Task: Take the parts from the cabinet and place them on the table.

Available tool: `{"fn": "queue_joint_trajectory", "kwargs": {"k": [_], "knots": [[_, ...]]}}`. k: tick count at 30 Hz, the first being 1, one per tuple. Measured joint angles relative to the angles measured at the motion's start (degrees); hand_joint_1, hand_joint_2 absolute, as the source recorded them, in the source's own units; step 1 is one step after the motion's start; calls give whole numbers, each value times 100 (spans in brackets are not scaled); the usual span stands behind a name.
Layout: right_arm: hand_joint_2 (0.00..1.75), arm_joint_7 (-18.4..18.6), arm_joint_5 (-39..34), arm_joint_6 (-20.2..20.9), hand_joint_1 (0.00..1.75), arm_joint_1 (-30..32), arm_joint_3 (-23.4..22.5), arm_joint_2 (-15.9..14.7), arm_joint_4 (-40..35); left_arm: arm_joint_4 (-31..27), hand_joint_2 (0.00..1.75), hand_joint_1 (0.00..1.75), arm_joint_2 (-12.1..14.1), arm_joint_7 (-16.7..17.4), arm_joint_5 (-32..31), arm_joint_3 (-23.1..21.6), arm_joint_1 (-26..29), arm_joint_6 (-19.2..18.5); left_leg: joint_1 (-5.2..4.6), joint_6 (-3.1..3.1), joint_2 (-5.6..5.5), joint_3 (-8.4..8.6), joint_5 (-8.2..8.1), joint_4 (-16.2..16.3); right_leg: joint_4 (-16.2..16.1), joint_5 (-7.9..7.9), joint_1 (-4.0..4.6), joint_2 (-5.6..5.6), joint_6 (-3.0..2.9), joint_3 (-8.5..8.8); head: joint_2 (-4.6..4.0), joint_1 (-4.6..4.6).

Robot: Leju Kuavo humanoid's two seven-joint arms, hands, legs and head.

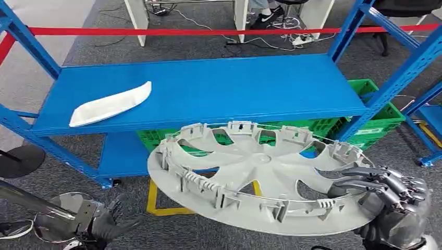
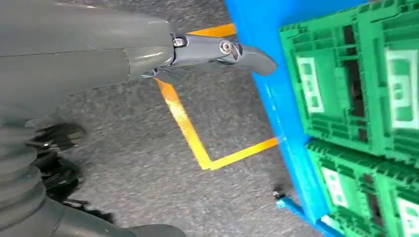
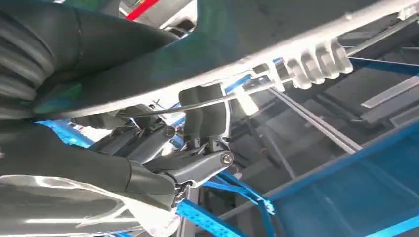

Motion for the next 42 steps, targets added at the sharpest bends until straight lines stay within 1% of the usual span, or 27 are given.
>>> {"fn": "queue_joint_trajectory", "kwargs": {"k": [1, 5, 6, 7, 9, 10, 11, 12, 14, 15, 16, 20, 21, 22, 24, 25, 27, 29, 30, 31, 32, 35, 36, 38, 40, 41, 42], "knots": [[175, -20, 48, -4, 175, 35, -19, 2, -48, 2, 175, 0, 0, -7, -18, -7, -9, 2, -27, -23, -1, -52, 28, 47, -411, -133, 24, 5, -11, 288, 0, -2], [175, -56, 214, -9, 175, 203, -142, 98, -135, 20, 175, 0, 11, -15, -85, -83, -16, 2, -12, -143, -25, -121, 202, 41, -457, -60, 14, -15, -165, 93, 0, 4], [175, -74, 214, -11, 175, 216, -164, 129, -142, 20, 175, 0, 13, -9, -85, -94, -12, 2, 4, -194, -40, -183, -30, 125, -454, 5, 8, -24, -224, 38, 0, -20], [175, -94, 214, -13, 175, 240, -179, 153, -160, 20, 175, 0, 0, -9, -85, -111, -16, 4, 20, -236, -42, -254, -443, 417, -454, 68, 8, -27, -279, -33, 0, -35], [175, -116, 210, -13, 175, 255, -212, 199, -175, 20, 175, 0, -2, -4, -85, -144, -23, 28, 61, -294, -42, -406, -1085, 1261, -440, 201, 19, -26, -288, -140, 0, -39], [175, -116, 203, -13, 175, 257, -214, 212, -175, 20, 175, 0, -2, 2, -83, -155, -19, 52, 70, -309, -42, -439, -1195, 1615, -426, 262, 20, -21, -287, -230, 0, -44], [175, -116, 184, -13, 175, 258, -216, 221, -175, 20, 175, 0, 0, 6, -74, -160, -15, 66, 77, -317, -42, -396, -1125, 1763, -392, 328, 20, -17, -277, -328, 0, -44], [175, -114, 164, -13, 175, 259, -221, 234, -175, 20, 175, 0, 2, 7, -57, -162, -10, 90, 82, -316, -43, -251, -953, 1685, -364, 372, 20, -13, -267, -426, 0, -44], [175, -111, 98, -13, 175, 257, -223, 245, -175, 20, 175, 0, 4, 7, -35, -166, -1, 136, 84, -275, -44, 316, -564, 904, -285, 451, 20, -11, -233, -609, 0, -46], [175, -120, 53, -13, 175, 253, -223, 247, -175, 9, 175, 0, 7, 7, -20, -166, 4, 166, 81, -239, -55, 677, -553, 392, -250, 488, 20, -13, -213, -658, 0, -46], [175, -131, 19, -13, 175, 252, -223, 247, -175, -20, 175, 0, 11, 7, -9, -166, 16, 186, 56, -205, -58, 898, -708, 7, -225, 520, 50, -12, -172, -710, 0, -46], [175, -238, -155, -15, 175, 229, -236, 249, -175, -155, 175, 0, 39, 7, 24, -138, 186, 258, 36, -45, -51, 813, -604, -123, -273, 729, 23, -17, -3, -782, 0, -37], [175, -256, -205, -13, 175, 232, -236, 258, -173, -194, 175, 0, 37, 9, 37, -124, 214, 280, 52, 0, -11, 751, -534, -139, -205, 573, 8, -7, 8, -825, 0, -37], [175, -267, -245, -13, 175, 223, -236, 258, -173, -227, 175, 0, 39, 17, 37, -116, 244, 302, 47, 56, -10, 668, -475, -138, -8, 245, 11, -8, 17, -944, 0, -15], [175, -297, -341, -11, 175, 201, -236, 258, -164, -319, 175, 0, 55, 35, 46, -57, 325, 348, 28, 91, 3, 506, -341, -134, 860, -460, 12, -6, 35, -1170, 0, -9], [175, -326, -396, -4, 175, 185, -236, 258, -153, -367, 175, 0, 57, 50, 65, -24, 372, 367, 11, 99, 5, 406, -267, -125, 1260, -629, 12, -6, 41, -1227, 0, -15], [175, -372, -475, 9, 175, 122, -234, 258, -124, -450, 175, 0, 59, 61, 74, 26, 465, 411, -13, 91, 10, 214, -134, -106, 1499, -387, 14, -6, 34, -1096, 0, -15], [175, -389, -520, 22, 175, 92, -234, 258, -113, -529, 175, 0, 57, 76, 79, 74, 518, 439, -21, 70, 7, 32, -17, -68, 933, 54, 26, -6, -9, -572, 0, -13], [175, -404, -551, 42, 175, 57, -234, 258, -111, -573, 175, 0, 57, 76, 79, 99, 541, 459, -21, 48, 0, -43, 41, -37, 363, 73, 34, -5, -45, -144, 0, -11], [175, -419, -582, 63, 175, 16, -232, 258, -111, -628, 175, 0, 57, 79, 81, 129, 569, 470, -45, 22, -5, -88, 73, -2, -175, -101, 58, -7, -66, 279, 0, -11], [175, -435, -597, 77, 175, -6, -229, 258, -111, -673, 175, 0, 55, 79, 83, 164, 588, 479, -51, -8, 1, -123, 126, 21, -569, -237, 64, -2, -84, 510, 0, -29], [175, -441, -632, 114, 175, -26, -223, 258, -94, -708, 175, 0, 55, 81, 87, 216, 637, 492, -44, -92, -8, -184, 297, -3, -550, -169, 86, -2, -176, 312, 0, -20], [175, -448, -675, 146, 175, -52, -221, 262, -72, -730, 175, 0, 79, 83, 87, 251, 678, 498, -17, -134, -40, -224, 205, 41, -559, -97, 40, -37, -217, 250, 0, -17], [175, -476, -752, 236, 175, -74, -221, 278, -50, -763, 175, 0, 66, 87, 81, 262, 735, 503, 12, -212, -51, -343, -534, 562, -547, 26, 44, -41, -307, 113, 0, -52], [175, -520, -835, 334, 175, -91, -219, 289, -24, -798, 175, 0, 57, 87, 72, 310, 767, 507, 45, -259, -51, -487, -1081, 1406, -513, 143, 49, -48, -307, 8, 0, -55], [175, -535, -898, 380, 175, -107, -218, 293, -9, -819, 175, 0, 52, 90, 70, 339, 798, 516, 58, -276, -52, -496, -1123, 1715, -474, 209, 50, -48, -301, -97, 0, -52], [175, -555, -970, 439, 175, -122, -218, 306, 7, -852, 175, 0, 52, 92, 68, 365, 833, 527, 69, -285, -51, -414, -987, 1779, -431, 256, 50, -47, -292, -213, 0, -59]]}}
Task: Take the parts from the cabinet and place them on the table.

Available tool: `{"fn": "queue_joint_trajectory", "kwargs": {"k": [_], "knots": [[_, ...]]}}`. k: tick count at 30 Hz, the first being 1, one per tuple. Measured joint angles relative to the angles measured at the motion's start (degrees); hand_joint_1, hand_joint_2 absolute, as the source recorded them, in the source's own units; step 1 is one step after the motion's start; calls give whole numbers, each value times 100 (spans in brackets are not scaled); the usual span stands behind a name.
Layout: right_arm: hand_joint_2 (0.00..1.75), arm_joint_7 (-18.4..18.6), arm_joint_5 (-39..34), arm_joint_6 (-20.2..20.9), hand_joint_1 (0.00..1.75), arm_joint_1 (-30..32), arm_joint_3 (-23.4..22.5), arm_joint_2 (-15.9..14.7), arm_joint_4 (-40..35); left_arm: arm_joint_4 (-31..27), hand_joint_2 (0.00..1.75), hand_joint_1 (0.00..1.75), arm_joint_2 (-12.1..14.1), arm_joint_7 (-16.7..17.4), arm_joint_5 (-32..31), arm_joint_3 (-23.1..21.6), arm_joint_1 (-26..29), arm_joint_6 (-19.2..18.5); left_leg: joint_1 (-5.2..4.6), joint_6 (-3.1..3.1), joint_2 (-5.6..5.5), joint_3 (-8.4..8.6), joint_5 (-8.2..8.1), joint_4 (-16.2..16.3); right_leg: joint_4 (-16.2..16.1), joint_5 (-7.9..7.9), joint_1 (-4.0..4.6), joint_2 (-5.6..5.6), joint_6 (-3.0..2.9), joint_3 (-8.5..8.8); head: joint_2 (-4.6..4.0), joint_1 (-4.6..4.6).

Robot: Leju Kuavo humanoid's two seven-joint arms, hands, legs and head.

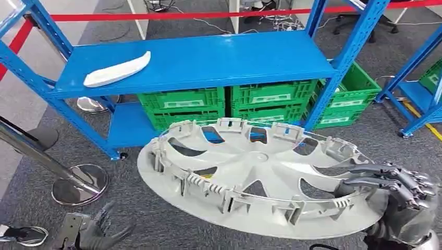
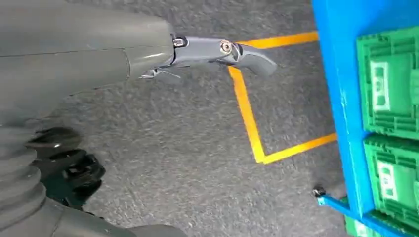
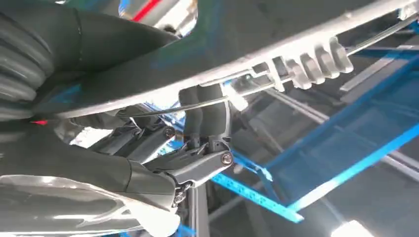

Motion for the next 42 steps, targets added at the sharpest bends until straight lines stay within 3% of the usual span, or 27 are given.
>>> {"fn": "queue_joint_trajectory", "kwargs": {"k": [1, 3, 5, 9, 11, 13, 14, 15, 17, 18, 19, 20, 21, 24, 25, 26, 28, 29, 30, 31, 33, 34, 35, 36, 39, 40, 42], "knots": [[175, -13, -51, 38, 175, -16, 0, 11, 13, -35, 175, 0, 0, 0, -2, 28, 39, 4, 10, 2, 0, 186, 199, -182, 52, 39, -1, 3, 9, -107, 0, 2], [175, -37, -147, 112, 175, -53, 0, 35, 26, -129, 175, 0, -2, 0, -18, 74, 96, 17, 19, 33, -1, 798, 500, -1085, 138, 98, -1, 5, 43, -273, 0, 2], [175, -89, -256, 188, 175, -96, 2, 48, 46, -242, 175, 0, -2, 2, -50, 133, 142, 37, -8, 99, -30, 1177, 360, -1789, 205, 166, 29, -5, 112, -384, 0, 18], [175, -155, -383, 289, 175, -160, 7, 72, 88, -361, 175, 0, -13, 17, -59, 181, 258, 70, 1, 246, -10, 1014, 492, -1865, 189, 303, 12, 15, 252, -509, 0, 11], [175, -184, -503, 374, 175, -228, 11, 83, 140, -451, 175, 0, -39, 24, -66, 234, 306, 76, 0, 328, 22, 927, 594, -1858, 587, -217, 6, 44, 300, -715, 0, 63], [175, -221, -651, 459, 175, -293, 17, 94, 197, -529, 175, 0, -57, 26, -68, 291, 357, 83, -26, 350, 38, 794, 692, -1852, 1488, -812, 5, 42, 313, -934, 0, 75], [175, -238, -691, 479, 175, -300, 22, 103, 223, -551, 175, 0, -61, 35, -66, 321, 390, 96, -41, 357, 42, 724, 745, -1849, 1832, -905, 6, 42, 308, -979, 0, 77], [175, -243, -711, 485, 175, -320, 22, 109, 247, -575, 175, 0, -63, 37, -68, 339, 422, 96, -53, 357, 46, 656, 796, -1841, 1950, -798, 8, 42, 299, -928, 0, 75], [175, -245, -726, 490, 175, -352, 22, 114, 284, -606, 175, 0, -77, 46, -68, 372, 466, 96, -70, 349, 50, 518, 880, -1811, 1632, -401, 12, 42, 271, -585, 0, 75], [175, -251, -730, 492, 175, -365, 22, 118, 297, -616, 175, 0, -85, 52, -68, 378, 474, 96, -72, 334, 40, 441, 928, -1783, 1122, -215, 18, 43, 241, -214, 0, 77], [175, -258, -739, 499, 175, -383, 22, 125, 304, -642, 175, 0, -94, 55, -72, 389, 492, 96, -72, 315, 32, 408, 952, -1757, 666, -199, 21, 45, 220, 104, 0, 77], [175, -269, -752, 514, 175, -412, 22, 125, 306, -676, 175, 0, -101, 55, -77, 411, 514, 98, -108, 291, 32, 357, 971, -1735, 218, -330, 38, 47, 218, 433, 0, 81], [175, -284, -774, 525, 175, -445, 24, 127, 306, -708, 175, 0, -103, 57, -89, 433, 545, 103, -109, 259, 30, 319, 1061, -1715, -62, -427, 40, 61, 206, 546, 0, 66], [175, -295, -846, 580, 175, -481, 28, 151, 361, -754, 175, 0, -103, 59, -94, 483, 606, 116, -117, 202, 9, 259, 1189, -1747, -61, -306, 27, 53, 152, 324, 0, 79], [175, -295, -868, 603, 175, -523, 28, 166, 385, -765, 175, 0, -113, 59, -94, 503, 632, 122, -89, 157, -14, 214, 1019, -1690, -55, -262, 18, 25, 106, 380, 0, 77], [175, -297, -890, 643, 175, -569, 30, 177, 415, -798, 175, 0, -114, 61, -105, 514, 686, 122, -70, 113, -14, 139, 619, -1414, -46, -216, 16, 33, 26, 296, 0, 50], [175, -297, -938, 698, 175, -615, 35, 179, 457, -844, 175, 0, -127, 68, -103, 568, 724, 138, -43, 64, -13, -36, -31, -542, -6, -117, 28, 19, -14, 163, 0, 49], [175, -300, -956, 706, 175, -641, 42, 179, 481, -850, 175, 0, -129, 70, -101, 588, 733, 140, -38, 52, -13, -92, -168, -147, 27, -77, 30, 10, -16, 84, 0, 40], [175, -297, -969, 711, 175, -662, 59, 186, 505, -866, 175, 0, -136, 72, -101, 608, 747, 140, -34, 46, -13, -83, -122, 72, 67, -45, 30, 3, -14, 0, 0, 44], [175, -297, -973, 713, 175, -676, 68, 197, 525, -888, 175, 0, -142, 74, -101, 627, 764, 144, -33, 53, -14, 54, 92, 46, 124, -12, 32, -4, -12, -100, 0, 42], [175, -300, -973, 719, 175, -694, 72, 210, 544, -916, 175, 0, -151, 85, -101, 656, 787, 149, -36, 103, -17, 522, 482, -568, 220, 35, 39, -2, -2, -256, 0, 42], [175, -300, -973, 724, 175, -703, 74, 212, 549, -945, 175, 0, -155, 85, -101, 667, 795, 149, -43, 150, -28, 856, 528, -1067, 258, 63, 44, 3, 12, -312, 0, 40], [175, -299, -975, 735, 175, -713, 74, 214, 549, -975, 175, 0, -160, 90, -101, 693, 796, 149, -68, 200, -40, 1132, 353, -1518, 282, 94, 76, 5, 38, -360, 0, 42], [175, -297, -977, 754, 175, -735, 79, 214, 555, -993, 175, 0, -164, 92, -101, 708, 799, 149, -66, 210, -37, 1228, 301, -1749, 293, 150, 71, 2, 72, -373, 0, 59], [175, -282, -1006, 798, 175, -822, 109, 228, 592, -1010, 175, 0, -199, 101, -116, 772, 832, 140, -77, 263, -26, 1096, 414, -1801, 263, 335, 60, 11, 181, -485, 0, 46], [175, -280, -1014, 813, 175, -840, 114, 228, 612, -1021, 175, 0, -227, 101, -118, 800, 835, 131, -34, 300, 15, 1047, 502, -1834, 321, 169, 52, 29, 210, -542, 0, 48], [175, -271, -1036, 820, 175, -882, 131, 234, 640, -1027, 175, 0, -264, 103, -138, 846, 843, 118, -32, 375, 17, 893, 623, -1826, 806, -464, 33, 40, 240, -731, 0, 88]]}}
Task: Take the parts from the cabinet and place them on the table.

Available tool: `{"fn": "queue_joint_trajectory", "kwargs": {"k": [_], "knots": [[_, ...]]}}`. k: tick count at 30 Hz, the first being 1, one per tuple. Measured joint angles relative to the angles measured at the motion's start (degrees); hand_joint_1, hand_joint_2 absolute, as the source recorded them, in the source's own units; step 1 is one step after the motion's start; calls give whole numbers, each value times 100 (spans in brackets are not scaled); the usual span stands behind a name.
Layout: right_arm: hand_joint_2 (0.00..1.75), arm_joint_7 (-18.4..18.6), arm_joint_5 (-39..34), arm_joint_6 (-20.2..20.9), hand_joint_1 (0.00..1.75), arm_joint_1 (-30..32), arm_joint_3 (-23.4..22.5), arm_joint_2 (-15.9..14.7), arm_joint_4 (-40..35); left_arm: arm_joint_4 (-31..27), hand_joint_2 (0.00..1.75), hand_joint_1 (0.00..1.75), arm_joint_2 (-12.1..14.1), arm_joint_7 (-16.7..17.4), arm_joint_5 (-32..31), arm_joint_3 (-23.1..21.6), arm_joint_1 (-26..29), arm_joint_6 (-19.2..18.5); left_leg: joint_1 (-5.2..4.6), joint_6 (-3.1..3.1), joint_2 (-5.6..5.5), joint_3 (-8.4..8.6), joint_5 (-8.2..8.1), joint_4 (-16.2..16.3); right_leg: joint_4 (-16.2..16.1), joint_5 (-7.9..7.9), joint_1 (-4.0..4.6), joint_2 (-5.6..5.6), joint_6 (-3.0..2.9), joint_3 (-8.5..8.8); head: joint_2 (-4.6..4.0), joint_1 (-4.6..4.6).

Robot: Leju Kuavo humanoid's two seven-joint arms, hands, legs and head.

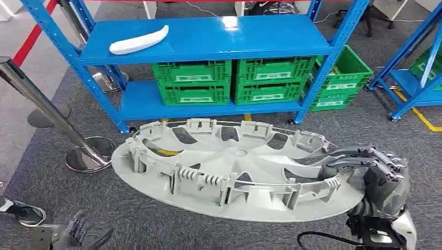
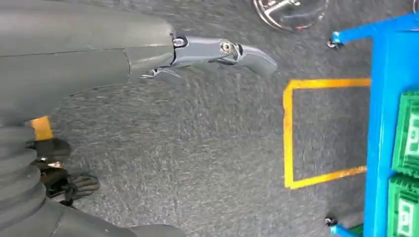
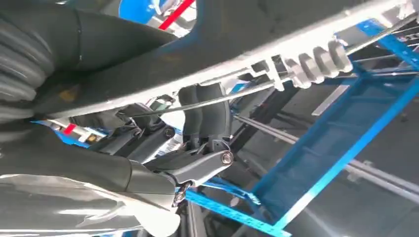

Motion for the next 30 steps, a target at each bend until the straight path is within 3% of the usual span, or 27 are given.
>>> {"fn": "queue_joint_trajectory", "kwargs": {"k": [1, 2, 3, 4, 6, 7, 8, 9, 10, 12, 13, 15, 17, 18, 19, 20, 21, 22, 23, 24, 25, 26, 28, 29, 30], "knots": [[175, 2, -2, 7, 175, -19, 11, 0, 18, 0, 175, 0, -22, 0, -13, 11, 5, -7, -7, 6, 4, -83, 70, 6, 443, -312, -14, 0, 23, -84, 0, -2], [175, 4, -9, 11, 175, -32, 20, 0, 42, -2, 175, 0, -33, 0, -20, 35, 8, -15, -12, 7, 5, -189, 149, 16, 910, -503, -17, 1, 46, -159, 0, -7], [175, 7, -17, 15, 175, -34, 24, 0, 59, -2, 175, 0, -44, 0, -24, 57, 14, -17, -12, -2, 6, -276, 218, 31, 1129, -479, -18, 0, 64, -153, 0, 0], [175, 7, -28, 20, 175, -43, 31, 0, 88, -2, 175, 0, -57, 0, -33, 83, 22, -31, -9, -15, 10, -383, 284, 49, 1166, -272, -23, 0, 75, -59, 0, -2], [175, 4, -54, 52, 175, -71, 46, 0, 122, -22, 175, 0, -105, 2, -55, 142, 55, -59, -1, -55, 13, -591, 415, 96, 687, 250, -42, -1, 88, 390, 0, -2], [175, 0, -68, 63, 175, -82, 50, 0, 134, -35, 175, 0, -125, 2, -64, 164, 71, -79, 4, -76, 13, -663, 469, 117, 322, 325, -53, -1, 89, 663, 0, -2], [175, -2, -76, 72, 175, -104, 63, 0, 142, -74, 175, 0, -140, 2, -94, 214, 95, -94, -22, -125, 6, -738, 537, 150, -410, 42, -49, 2, 92, 1181, 0, 6], [175, -11, -76, 77, 175, -113, 70, 0, 142, -107, 175, 0, -162, 2, -101, 239, 119, -105, -24, -151, 4, -775, 597, 176, -851, -102, -27, 27, 24, 1422, 0, -11], [175, -11, -83, 81, 175, -119, 74, 0, 162, -120, 175, 0, -171, 2, -101, 267, 139, -109, -18, -179, 6, -786, 703, 146, -790, -68, -9, 15, -31, 1273, 0, -16], [175, -20, -94, 81, 175, -140, 85, 2, 181, -135, 175, 0, -184, 4, -103, 308, 172, -114, -4, -239, -3, -829, 830, 109, -756, 18, 15, 9, -120, 1177, 0, -5], [175, -17, -94, 83, 175, -145, 88, 5, 197, -138, 175, 0, -188, 4, -103, 326, 195, -118, 27, -270, -20, -855, 800, 134, -768, 98, -28, -21, -182, 1100, 0, -5], [175, -17, -94, 87, 175, -148, 92, 18, 227, -144, 175, 0, -203, 4, -114, 341, 249, -127, 32, -337, -30, -941, -48, 604, -758, 259, -15, -42, -280, 927, 0, -24], [175, -20, -94, 87, 175, -151, 105, 24, 238, -146, 175, 0, -212, 4, -114, 372, 239, -127, 37, -372, -29, -1033, -695, 1470, -747, 441, -9, -44, -282, 757, 0, -24], [175, -17, -96, 87, 175, -150, 109, 24, 247, -146, 175, 0, -214, 4, -114, 376, 234, -127, 37, -377, -29, -1030, -767, 1806, -734, 529, -6, -48, -281, 650, 0, -31], [175, -17, -96, 87, 175, -150, 112, 24, 258, -146, 175, 0, -217, 4, -116, 378, 236, -129, 38, -374, -29, -973, -623, 1969, -710, 617, -4, -50, -273, 522, 0, -26], [175, -17, -107, 92, 175, -151, 118, 24, 271, -149, 175, 0, -221, 4, -118, 387, 235, -142, 37, -358, -30, -790, -332, 1915, -677, 707, -2, -51, -258, 365, 0, -27], [175, -17, -114, 94, 175, -151, 120, 26, 276, -149, 175, 0, -225, 4, -120, 396, 236, -153, 36, -339, -30, -600, -157, 1719, -651, 760, 2, -50, -246, 264, 0, -28], [175, -15, -114, 96, 175, -158, 123, 26, 280, -149, 175, 0, -232, 7, -138, 415, 231, -166, 29, -292, -35, -195, -44, 1222, -621, 837, 7, -45, -230, 140, 0, -27], [175, -15, -114, 103, 175, -167, 125, 37, 282, -155, 175, 0, -236, 6, -153, 431, 220, -170, 15, -232, -49, 261, -189, 626, -604, 913, 7, -42, -225, 83, 0, -29], [175, -11, -116, 105, 175, -171, 125, 42, 282, -181, 175, 0, -238, 4, -155, 450, 222, -173, -14, -182, -51, 680, -451, -41, -591, 969, 38, -36, -191, 49, 0, -26], [175, -11, -118, 105, 175, -173, 125, 42, 286, -199, 175, 0, -252, 0, -162, 468, 206, -188, -13, -195, -46, 723, -514, -182, -605, 1034, 25, -54, -163, 39, 0, -7], [175, -13, -125, 105, 175, -188, 127, 42, 295, -203, 175, 0, -264, -2, -171, 481, 220, -192, -41, -176, -49, 677, -463, -160, -642, 1103, 5, -55, -131, 38, 0, -22], [175, -17, -133, 105, 175, -190, 129, 50, 308, -234, 175, 0, -297, 2, -197, 520, 275, -208, -42, -91, -29, 577, -334, -182, -713, 1231, -9, -47, -37, 12, 0, -39], [175, -20, -140, 109, 175, -190, 133, 50, 326, -262, 175, 0, -326, 2, -217, 531, 288, -225, -16, -54, 2, 501, -250, -199, -643, 1070, -21, -26, -15, -46, 0, -58], [175, -20, -146, 111, 175, -193, 140, 50, 337, -275, 175, 0, -341, 7, -223, 551, 299, -241, -15, -16, 7, 420, -182, -198, -438, 714, -18, -19, -7, -169, 0, -28]]}}
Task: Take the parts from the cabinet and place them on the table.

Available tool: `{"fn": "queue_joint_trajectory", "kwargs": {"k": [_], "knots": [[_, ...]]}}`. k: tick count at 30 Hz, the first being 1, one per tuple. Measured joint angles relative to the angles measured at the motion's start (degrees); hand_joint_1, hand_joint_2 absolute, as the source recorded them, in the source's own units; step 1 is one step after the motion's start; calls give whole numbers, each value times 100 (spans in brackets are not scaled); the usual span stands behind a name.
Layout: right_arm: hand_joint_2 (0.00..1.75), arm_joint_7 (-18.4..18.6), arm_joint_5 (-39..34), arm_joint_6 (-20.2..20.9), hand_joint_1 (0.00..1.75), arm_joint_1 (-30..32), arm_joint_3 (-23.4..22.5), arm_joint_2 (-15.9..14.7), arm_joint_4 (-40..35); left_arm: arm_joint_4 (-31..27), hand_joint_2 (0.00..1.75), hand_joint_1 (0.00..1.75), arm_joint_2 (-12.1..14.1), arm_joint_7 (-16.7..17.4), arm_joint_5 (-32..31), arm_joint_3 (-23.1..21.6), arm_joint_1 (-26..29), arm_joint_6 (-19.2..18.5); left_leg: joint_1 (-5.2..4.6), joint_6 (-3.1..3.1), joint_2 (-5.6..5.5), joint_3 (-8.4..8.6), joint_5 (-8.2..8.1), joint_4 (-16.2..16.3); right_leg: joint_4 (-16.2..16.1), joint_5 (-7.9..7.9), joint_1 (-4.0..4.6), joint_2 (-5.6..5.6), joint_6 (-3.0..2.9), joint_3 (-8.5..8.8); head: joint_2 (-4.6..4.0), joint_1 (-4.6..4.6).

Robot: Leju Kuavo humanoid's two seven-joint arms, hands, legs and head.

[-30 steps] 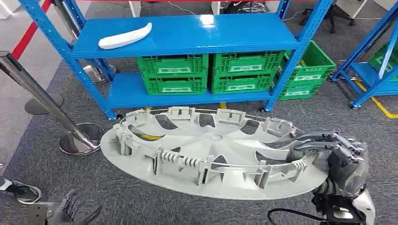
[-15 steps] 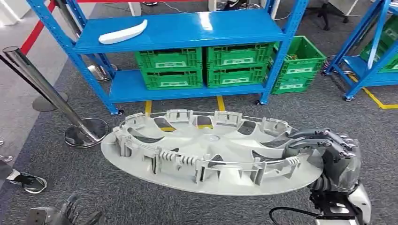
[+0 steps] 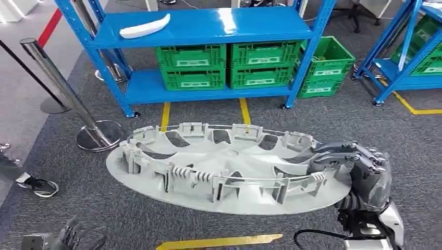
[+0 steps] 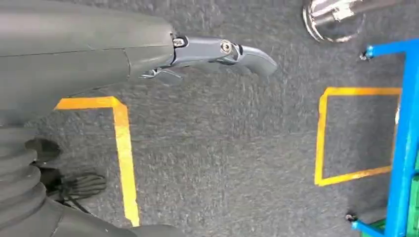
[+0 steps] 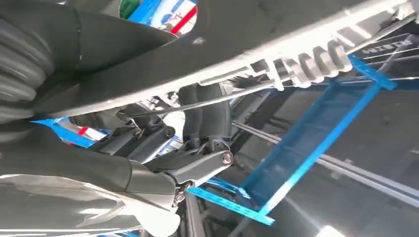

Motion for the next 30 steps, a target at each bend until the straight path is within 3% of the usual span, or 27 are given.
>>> {"fn": "queue_joint_trajectory", "kwargs": {"k": [1, 2, 3, 4, 5, 6, 7, 8, 9, 10, 12, 13, 14, 15, 17, 18, 19, 20, 21, 23, 24, 28, 29, 30], "knots": [[175, 0, 0, 2, 175, -15, 13, 7, 15, -4, 175, 0, -20, 0, -18, 31, 2, -17, -2, 27, 8, -82, 72, 0, 388, -403, -5, 9, 24, -96, 0, 9], [175, 0, 0, 4, 175, -26, 22, 9, 33, -7, 175, 0, -37, -2, -42, 68, 7, -33, -7, 32, 13, -179, 151, 4, 906, -705, -6, 11, 40, -212, 0, 0], [175, 2, 0, 7, 175, -30, 30, 9, 52, -6, 175, 0, -56, -4, -57, 98, 14, -61, -11, 30, 21, -270, 217, 10, 1325, -819, -5, 13, 57, -298, 0, 6], [175, 2, 0, 9, 175, -33, 37, 9, 72, -6, 175, 0, -77, -7, -70, 122, 24, -79, -13, 27, 29, -348, 281, 22, 1581, -755, -5, 14, 66, -314, 0, 4], [175, 2, 2, 9, 175, -35, 46, 9, 90, -6, 175, 0, -100, -7, -85, 148, 35, -100, -13, 17, 38, -437, 336, 36, 1598, -569, -5, 14, 69, -220, 0, 6], [175, 2, 2, 9, 175, -36, 50, 9, 98, -9, 175, 0, -120, -9, -101, 170, 46, -109, -12, 0, 43, -526, 384, 62, 1397, -343, -5, 12, 62, 0, 0, 4], [175, 2, 4, 9, 175, -41, 57, 9, 105, -13, 175, 0, -131, -9, -103, 186, 57, -116, -10, -21, 44, -604, 421, 93, 939, -195, -5, 10, 47, 373, 0, 6], [175, 2, 7, 9, 175, -48, 66, 9, 105, -15, 175, 0, -149, -13, -116, 203, 57, -142, -10, -45, 45, -635, 448, 127, 359, -208, -5, -7, 24, 805, 0, 6], [175, 0, 9, 9, 175, -69, 72, 9, 105, -22, 175, 0, -168, -22, -127, 216, 56, -171, -46, -69, 48, -677, 460, 165, -115, -394, 11, -31, -1, 1203, 0, 9], [175, -2, 15, 11, 175, -84, 79, 11, 105, -35, 175, 0, -181, -26, -151, 251, 56, -192, -49, -97, 57, -715, 485, 203, -324, -474, 13, -23, -38, 1276, 0, -9], [175, 0, 15, 11, 175, -91, 83, 15, 109, -37, 175, 0, -220, -39, -188, 325, 56, -253, -39, -169, 65, -782, 575, 228, -326, -499, 25, -3, -85, 1139, 0, -7], [175, 0, 22, 11, 175, -89, 83, 15, 111, -46, 175, 0, -229, -46, -210, 350, 66, -278, -48, -199, 72, -794, 593, 232, -345, -464, 10, 5, -139, 1103, 0, 4], [175, 0, 31, 11, 175, -98, 83, 17, 125, -50, 175, 0, -229, -59, -234, 394, 69, -304, -31, -226, 46, -820, 543, 280, -367, -422, -20, -9, -201, 1087, 0, 4], [175, 2, 35, 13, 175, -104, 83, 20, 136, -50, 175, 0, -260, -74, -240, 420, 76, -332, -26, -272, 4, -883, 344, 432, -366, -395, -18, -9, -236, 1066, 0, -13], [175, 2, 46, 13, 175, -107, 101, 35, 146, -50, 175, 0, -288, -96, -284, 485, 84, -383, 15, -338, -4, -1199, -268, 1336, -365, -327, -8, -7, -275, 994, 0, -18], [175, 2, 61, 13, 175, -117, 107, 35, 157, -50, 175, 0, -308, -109, -299, 516, 84, -413, 23, -355, -4, -1350, -473, 1786, -358, -291, 2, 0, -279, 961, 0, -20], [175, 11, 70, 13, 175, -120, 114, 35, 173, -50, 175, 0, -328, -111, -313, 549, 84, -433, 31, -365, -4, -1412, -544, 2051, -347, -253, 5, 14, -275, 936, 0, -20], [175, 18, 81, 11, 175, -122, 122, 35, 186, -50, 175, 0, -345, -111, -328, 579, 83, -455, 34, -365, -7, -1345, -468, 2018, -328, -223, 7, 31, -268, 891, 0, -16], [175, 20, 94, 11, 175, -123, 129, 35, 188, -50, 175, 0, -358, -114, -350, 603, 84, -468, 34, -351, -11, -1156, -275, 1752, -311, -207, 10, 49, -256, 848, 0, -20], [175, 20, 109, 9, 175, -147, 144, 37, 188, -50, 175, 0, -385, -120, -367, 656, 85, -501, 29, -274, -67, -551, 179, 725, -282, -185, 20, 91, -237, 816, 0, -22], [175, 20, 120, 7, 175, -165, 151, 37, 190, -50, 175, 0, -396, -127, -387, 693, 79, -518, 24, -208, -173, -342, 157, 344, -281, -169, 21, 96, -216, 798, 0, -13], [175, 184, 238, 2, 175, -206, 166, 52, 203, -52, 175, 0, -476, -144, -492, 811, 88, -621, 2, -129, -122, -337, 147, 199, -277, -74, 30, 153, -79, 712, 0, -9], [175, 274, 295, 7, 175, -220, 168, 50, 203, -61, 175, 0, -533, -155, -533, 842, 88, -654, 79, -76, -79, -320, 216, 101, -242, -105, 35, 165, -60, 688, 0, -20], [175, 376, 352, 9, 175, -228, 173, 50, 219, -61, 175, 0, -570, -168, -566, 885, 88, -702, 65, -51, -44, -329, 234, 92, -120, -232, 42, 120, -37, 583, 0, 2]]}}
